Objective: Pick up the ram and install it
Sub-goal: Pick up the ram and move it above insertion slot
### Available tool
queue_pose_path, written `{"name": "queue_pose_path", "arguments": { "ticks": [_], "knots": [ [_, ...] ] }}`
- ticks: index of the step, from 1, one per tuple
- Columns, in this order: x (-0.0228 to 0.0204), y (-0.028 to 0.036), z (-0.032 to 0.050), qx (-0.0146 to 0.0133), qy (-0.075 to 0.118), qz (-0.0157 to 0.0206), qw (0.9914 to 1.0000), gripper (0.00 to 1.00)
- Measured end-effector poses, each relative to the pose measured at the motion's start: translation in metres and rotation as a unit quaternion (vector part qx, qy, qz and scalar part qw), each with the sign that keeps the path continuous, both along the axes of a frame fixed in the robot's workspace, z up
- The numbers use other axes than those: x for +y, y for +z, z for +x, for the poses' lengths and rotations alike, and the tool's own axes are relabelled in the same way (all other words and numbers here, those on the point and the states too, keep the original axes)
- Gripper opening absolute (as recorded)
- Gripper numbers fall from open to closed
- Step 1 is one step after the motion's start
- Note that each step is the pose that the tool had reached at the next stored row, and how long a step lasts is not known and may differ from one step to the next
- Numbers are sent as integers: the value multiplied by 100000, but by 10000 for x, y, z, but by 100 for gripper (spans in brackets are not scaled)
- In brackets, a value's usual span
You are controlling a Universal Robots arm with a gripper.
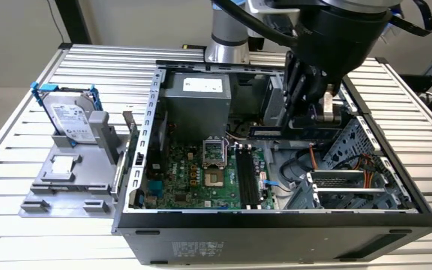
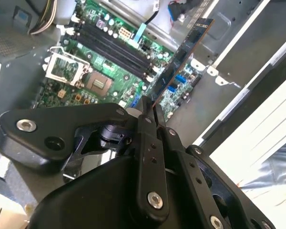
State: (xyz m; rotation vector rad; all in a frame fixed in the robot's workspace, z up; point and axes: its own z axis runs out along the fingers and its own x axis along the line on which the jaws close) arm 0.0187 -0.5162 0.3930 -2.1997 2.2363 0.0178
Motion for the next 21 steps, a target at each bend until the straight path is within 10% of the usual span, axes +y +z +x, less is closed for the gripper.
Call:
{"name": "queue_pose_path", "arguments": {
  "ticks": [11, 21],
  "knots": [
    [11, -1, 5, 0, -44, 3, 100000, 0],
    [224, 0, 5, 2, -316, 0, 100000, 0]
  ]
}}
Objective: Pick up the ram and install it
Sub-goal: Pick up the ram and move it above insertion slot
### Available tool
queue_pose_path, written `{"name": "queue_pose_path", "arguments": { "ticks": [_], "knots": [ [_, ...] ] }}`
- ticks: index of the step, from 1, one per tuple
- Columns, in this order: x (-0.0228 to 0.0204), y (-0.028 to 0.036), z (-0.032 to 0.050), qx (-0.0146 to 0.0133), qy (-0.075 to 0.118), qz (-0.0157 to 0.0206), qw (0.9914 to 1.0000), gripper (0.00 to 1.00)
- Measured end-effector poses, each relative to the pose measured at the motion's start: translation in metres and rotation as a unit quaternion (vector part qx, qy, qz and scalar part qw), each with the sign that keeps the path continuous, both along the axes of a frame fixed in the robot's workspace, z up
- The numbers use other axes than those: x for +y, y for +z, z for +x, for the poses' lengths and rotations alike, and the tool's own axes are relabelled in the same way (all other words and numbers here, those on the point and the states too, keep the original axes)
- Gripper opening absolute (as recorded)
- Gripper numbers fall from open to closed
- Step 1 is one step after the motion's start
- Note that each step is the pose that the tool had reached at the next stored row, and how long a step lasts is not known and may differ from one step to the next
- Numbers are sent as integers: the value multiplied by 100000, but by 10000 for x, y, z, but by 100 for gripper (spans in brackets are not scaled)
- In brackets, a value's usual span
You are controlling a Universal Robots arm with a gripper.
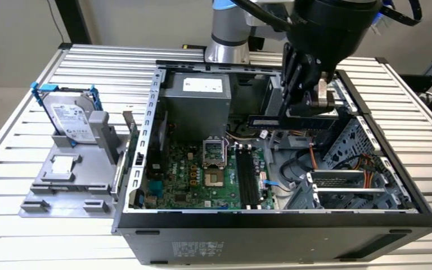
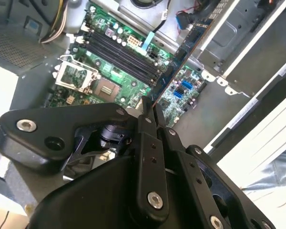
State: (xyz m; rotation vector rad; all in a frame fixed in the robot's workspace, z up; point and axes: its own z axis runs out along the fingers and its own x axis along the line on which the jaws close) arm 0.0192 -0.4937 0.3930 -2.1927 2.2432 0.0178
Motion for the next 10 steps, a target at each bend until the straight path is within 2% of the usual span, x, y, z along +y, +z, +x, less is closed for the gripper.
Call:
{"name": "queue_pose_path", "arguments": {
  "ticks": [10],
  "knots": [
    [233, 0, 0, 0, -225, 0, 100000, 0]
  ]
}}
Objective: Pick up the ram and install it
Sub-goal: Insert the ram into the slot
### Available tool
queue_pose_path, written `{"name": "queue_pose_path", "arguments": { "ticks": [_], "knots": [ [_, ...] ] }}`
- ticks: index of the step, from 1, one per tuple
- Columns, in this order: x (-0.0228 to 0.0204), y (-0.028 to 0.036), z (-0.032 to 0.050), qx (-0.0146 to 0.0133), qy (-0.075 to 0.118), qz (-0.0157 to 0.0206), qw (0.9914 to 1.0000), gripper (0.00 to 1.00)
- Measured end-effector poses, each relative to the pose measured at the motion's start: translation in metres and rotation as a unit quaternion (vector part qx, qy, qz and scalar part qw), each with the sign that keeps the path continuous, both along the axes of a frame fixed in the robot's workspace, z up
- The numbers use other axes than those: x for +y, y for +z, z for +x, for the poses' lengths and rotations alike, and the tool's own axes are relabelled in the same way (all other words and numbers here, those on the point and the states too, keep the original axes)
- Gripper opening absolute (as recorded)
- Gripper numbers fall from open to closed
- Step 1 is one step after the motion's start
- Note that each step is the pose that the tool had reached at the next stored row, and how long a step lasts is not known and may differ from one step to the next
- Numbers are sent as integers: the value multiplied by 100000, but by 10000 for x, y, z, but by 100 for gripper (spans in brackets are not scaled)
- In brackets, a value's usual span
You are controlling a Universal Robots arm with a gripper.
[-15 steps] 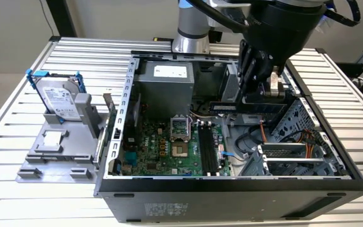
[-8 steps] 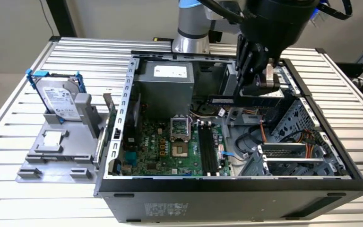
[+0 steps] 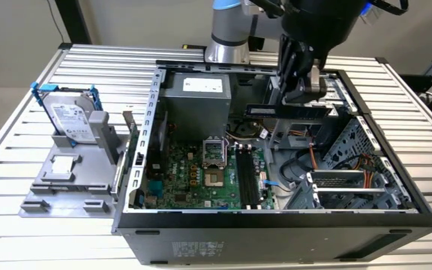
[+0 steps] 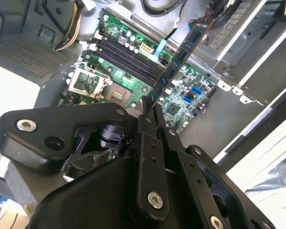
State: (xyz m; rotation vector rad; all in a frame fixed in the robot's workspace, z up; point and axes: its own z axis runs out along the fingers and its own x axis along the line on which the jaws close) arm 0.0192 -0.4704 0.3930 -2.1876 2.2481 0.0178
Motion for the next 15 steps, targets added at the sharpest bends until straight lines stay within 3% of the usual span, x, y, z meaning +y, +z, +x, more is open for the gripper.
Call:
{"name": "queue_pose_path", "arguments": {
  "ticks": [11, 15],
  "knots": [
    [242, 0, 0, 0, -284, -1, 100000, 0],
    [306, 0, 0, 1, -448, -4, 99999, 0]
  ]
}}
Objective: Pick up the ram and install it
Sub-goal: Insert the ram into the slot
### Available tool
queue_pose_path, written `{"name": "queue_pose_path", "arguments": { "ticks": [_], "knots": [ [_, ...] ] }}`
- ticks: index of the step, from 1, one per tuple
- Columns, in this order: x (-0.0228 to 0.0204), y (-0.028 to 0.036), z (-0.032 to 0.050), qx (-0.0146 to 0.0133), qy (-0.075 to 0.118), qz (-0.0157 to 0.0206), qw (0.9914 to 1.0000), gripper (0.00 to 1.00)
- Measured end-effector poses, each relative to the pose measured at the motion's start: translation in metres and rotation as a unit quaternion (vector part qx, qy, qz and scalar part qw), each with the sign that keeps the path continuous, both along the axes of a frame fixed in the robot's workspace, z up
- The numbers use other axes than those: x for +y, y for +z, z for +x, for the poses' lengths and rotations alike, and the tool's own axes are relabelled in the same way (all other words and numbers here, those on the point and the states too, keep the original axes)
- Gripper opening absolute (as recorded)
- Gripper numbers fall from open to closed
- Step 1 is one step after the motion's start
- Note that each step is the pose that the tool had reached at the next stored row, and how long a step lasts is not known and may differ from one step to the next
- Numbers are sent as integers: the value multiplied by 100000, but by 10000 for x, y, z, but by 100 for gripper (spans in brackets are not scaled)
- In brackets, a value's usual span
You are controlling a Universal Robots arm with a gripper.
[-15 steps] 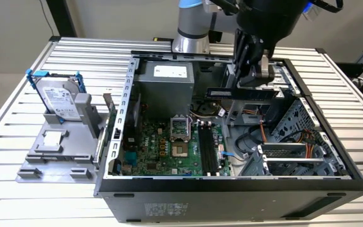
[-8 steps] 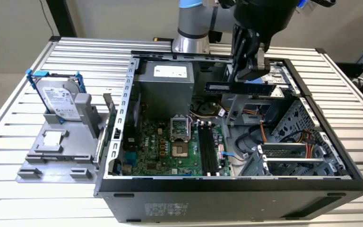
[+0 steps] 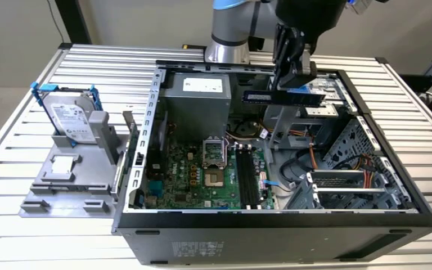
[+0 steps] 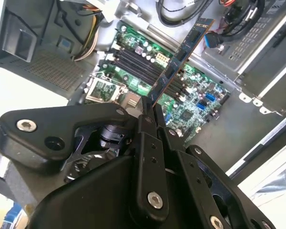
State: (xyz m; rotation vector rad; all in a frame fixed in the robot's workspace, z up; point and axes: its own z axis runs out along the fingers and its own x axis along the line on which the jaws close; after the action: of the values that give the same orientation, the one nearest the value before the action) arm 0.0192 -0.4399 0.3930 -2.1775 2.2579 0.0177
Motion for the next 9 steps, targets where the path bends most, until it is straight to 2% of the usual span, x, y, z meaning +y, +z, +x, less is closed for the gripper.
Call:
{"name": "queue_pose_path", "arguments": {
  "ticks": [3, 9],
  "knots": [
    [22, 0, 1, 2, -115, -3, 100000, 0],
    [23, 0, 0, -1, -134, -12, 100000, 0]
  ]
}}
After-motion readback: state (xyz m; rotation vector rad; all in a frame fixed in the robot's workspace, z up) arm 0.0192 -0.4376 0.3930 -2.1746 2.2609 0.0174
